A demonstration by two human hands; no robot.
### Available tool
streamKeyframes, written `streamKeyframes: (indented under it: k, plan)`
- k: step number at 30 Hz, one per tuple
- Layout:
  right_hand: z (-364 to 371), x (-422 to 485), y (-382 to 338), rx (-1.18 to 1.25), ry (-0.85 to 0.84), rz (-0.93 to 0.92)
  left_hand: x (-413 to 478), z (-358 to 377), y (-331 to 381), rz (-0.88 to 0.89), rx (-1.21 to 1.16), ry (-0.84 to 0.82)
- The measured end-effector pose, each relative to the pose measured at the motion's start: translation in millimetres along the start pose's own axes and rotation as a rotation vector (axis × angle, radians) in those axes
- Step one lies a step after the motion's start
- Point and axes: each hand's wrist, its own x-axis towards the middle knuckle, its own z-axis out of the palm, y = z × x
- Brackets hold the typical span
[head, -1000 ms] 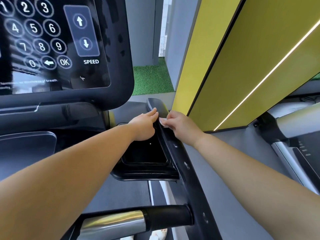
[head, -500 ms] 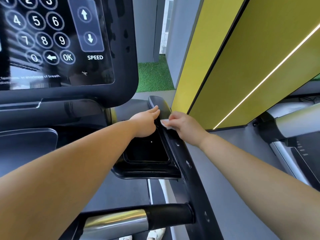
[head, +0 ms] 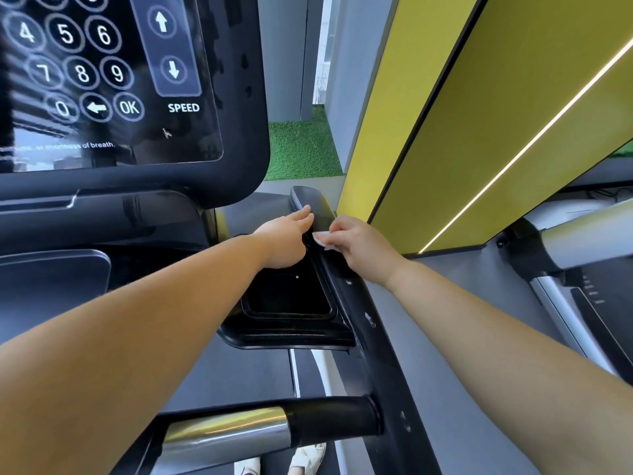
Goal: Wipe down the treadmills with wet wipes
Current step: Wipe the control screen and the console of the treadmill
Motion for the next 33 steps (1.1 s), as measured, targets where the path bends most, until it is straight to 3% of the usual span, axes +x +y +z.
streamKeyframes:
  k: [5, 7, 13, 22, 28, 33]
  plan:
    - [-7.6, -49.6, -0.7, -0.018, -0.097, -0.204, 1.7, 2.4, -2.3, 0.001, 0.003, 0.000]
    - [-9.6, -39.5, 3.1, -0.026, -0.117, -0.186, 1.9, 1.7, -2.4, 0.001, 0.000, -0.001]
    - [0.4, 2.9, 0.9, -0.049, 0.044, -0.115, 1.4, 2.8, -1.6, 0.011, 0.026, 0.010]
    - [-13.2, -46.9, -1.7, 0.023, -0.115, -0.119, 4.2, 4.7, -3.2, 0.025, 0.061, 0.002]
    - [-0.4, -15.4, -3.5, 0.063, -0.035, 0.039, 2.6, 3.5, -0.4, 0.009, 0.062, -0.017]
    - [-4.7, -58.1, -3.9, 0.026, -0.066, -0.121, -7.3, 15.0, 13.4, 0.038, 0.082, 0.041]
